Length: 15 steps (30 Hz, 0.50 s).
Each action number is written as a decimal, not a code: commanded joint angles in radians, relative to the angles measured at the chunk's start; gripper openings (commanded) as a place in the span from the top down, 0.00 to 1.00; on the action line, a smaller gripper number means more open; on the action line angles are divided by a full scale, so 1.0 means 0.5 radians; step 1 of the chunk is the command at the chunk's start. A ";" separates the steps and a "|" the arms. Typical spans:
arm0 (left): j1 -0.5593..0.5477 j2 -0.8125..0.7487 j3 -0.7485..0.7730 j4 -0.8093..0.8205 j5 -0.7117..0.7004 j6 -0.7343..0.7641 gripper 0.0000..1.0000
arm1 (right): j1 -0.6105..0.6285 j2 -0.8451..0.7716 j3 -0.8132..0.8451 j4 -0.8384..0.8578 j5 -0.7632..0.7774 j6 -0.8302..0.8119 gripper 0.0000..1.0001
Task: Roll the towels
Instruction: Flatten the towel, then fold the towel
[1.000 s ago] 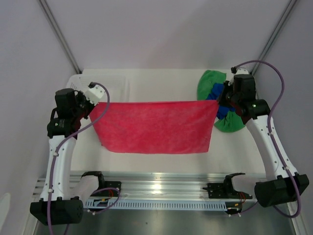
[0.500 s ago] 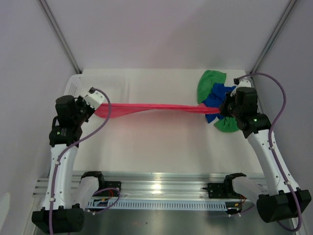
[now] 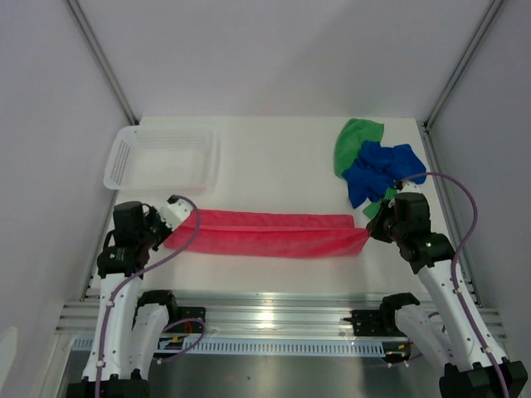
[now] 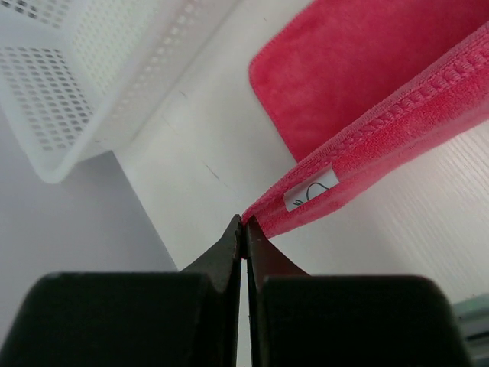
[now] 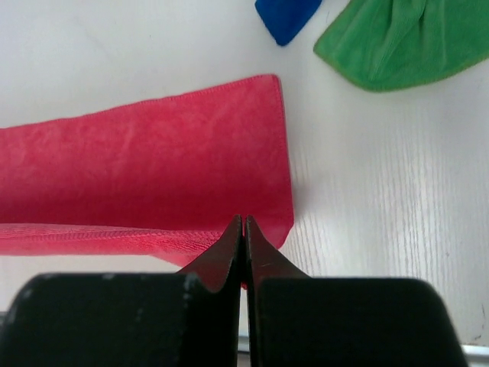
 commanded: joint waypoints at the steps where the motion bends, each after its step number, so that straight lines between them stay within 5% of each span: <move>1: 0.036 -0.052 -0.105 -0.148 -0.008 0.066 0.99 | 0.083 -0.030 0.028 -0.036 0.092 0.099 1.00; 15: 0.036 0.202 -0.197 0.055 0.014 -0.048 0.99 | 0.087 0.436 -0.058 0.230 0.145 0.080 1.00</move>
